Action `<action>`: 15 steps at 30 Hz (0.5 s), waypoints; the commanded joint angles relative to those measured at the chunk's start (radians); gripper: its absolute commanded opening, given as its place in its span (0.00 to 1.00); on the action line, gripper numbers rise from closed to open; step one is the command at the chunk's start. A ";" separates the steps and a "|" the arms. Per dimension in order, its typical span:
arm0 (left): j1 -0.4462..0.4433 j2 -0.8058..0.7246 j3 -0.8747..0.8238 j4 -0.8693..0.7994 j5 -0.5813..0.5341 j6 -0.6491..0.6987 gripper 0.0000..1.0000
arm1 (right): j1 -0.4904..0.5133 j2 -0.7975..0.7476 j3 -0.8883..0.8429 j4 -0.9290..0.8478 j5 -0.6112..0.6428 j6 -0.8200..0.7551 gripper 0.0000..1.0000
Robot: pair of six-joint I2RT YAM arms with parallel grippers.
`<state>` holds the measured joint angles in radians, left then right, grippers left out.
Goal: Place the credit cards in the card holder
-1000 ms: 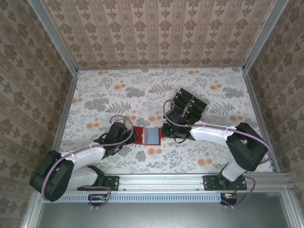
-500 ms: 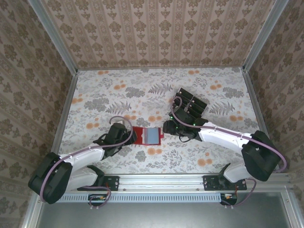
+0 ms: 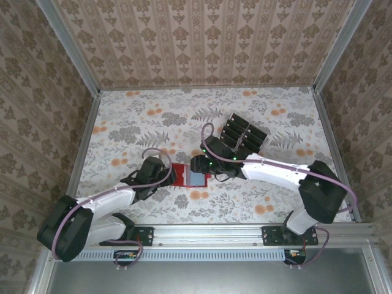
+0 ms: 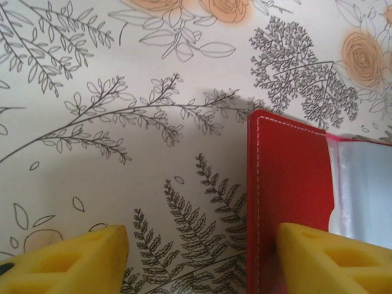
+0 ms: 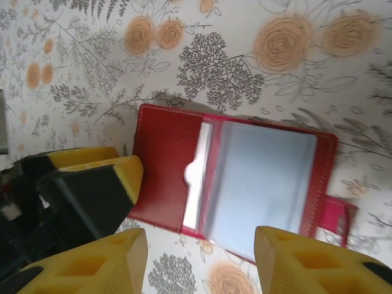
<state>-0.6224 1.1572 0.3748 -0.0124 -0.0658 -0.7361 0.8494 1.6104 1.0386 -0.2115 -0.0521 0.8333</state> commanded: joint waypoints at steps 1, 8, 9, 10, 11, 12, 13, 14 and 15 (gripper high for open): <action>-0.007 0.009 0.097 -0.136 -0.044 0.037 0.69 | 0.003 0.065 0.045 0.008 -0.030 0.002 0.51; -0.007 -0.047 0.152 -0.280 -0.118 0.119 0.73 | 0.003 0.106 0.031 -0.002 0.018 0.016 0.51; -0.007 -0.052 0.157 -0.295 -0.120 0.129 0.73 | 0.003 0.105 0.023 0.001 0.023 0.015 0.51; -0.007 -0.054 0.161 -0.307 -0.119 0.139 0.73 | 0.003 0.103 0.017 0.004 0.027 0.012 0.51; -0.006 -0.056 0.169 -0.326 -0.119 0.146 0.74 | 0.002 0.100 0.010 0.010 0.029 0.008 0.52; -0.007 -0.056 0.182 -0.345 -0.116 0.154 0.74 | 0.003 0.097 0.004 0.016 0.029 0.003 0.52; -0.006 -0.057 0.189 -0.359 -0.109 0.167 0.74 | 0.002 0.098 0.000 0.019 0.032 -0.001 0.52; -0.008 -0.060 0.203 -0.377 -0.101 0.182 0.74 | 0.002 0.102 -0.003 0.023 0.031 -0.005 0.52; -0.008 -0.063 0.218 -0.399 -0.098 0.196 0.74 | 0.001 0.105 -0.004 0.025 0.031 -0.009 0.52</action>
<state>-0.6224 1.1160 0.5327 -0.3088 -0.1574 -0.6113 0.8494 1.7126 1.0515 -0.2035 -0.0517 0.8398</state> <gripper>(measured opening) 0.741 0.519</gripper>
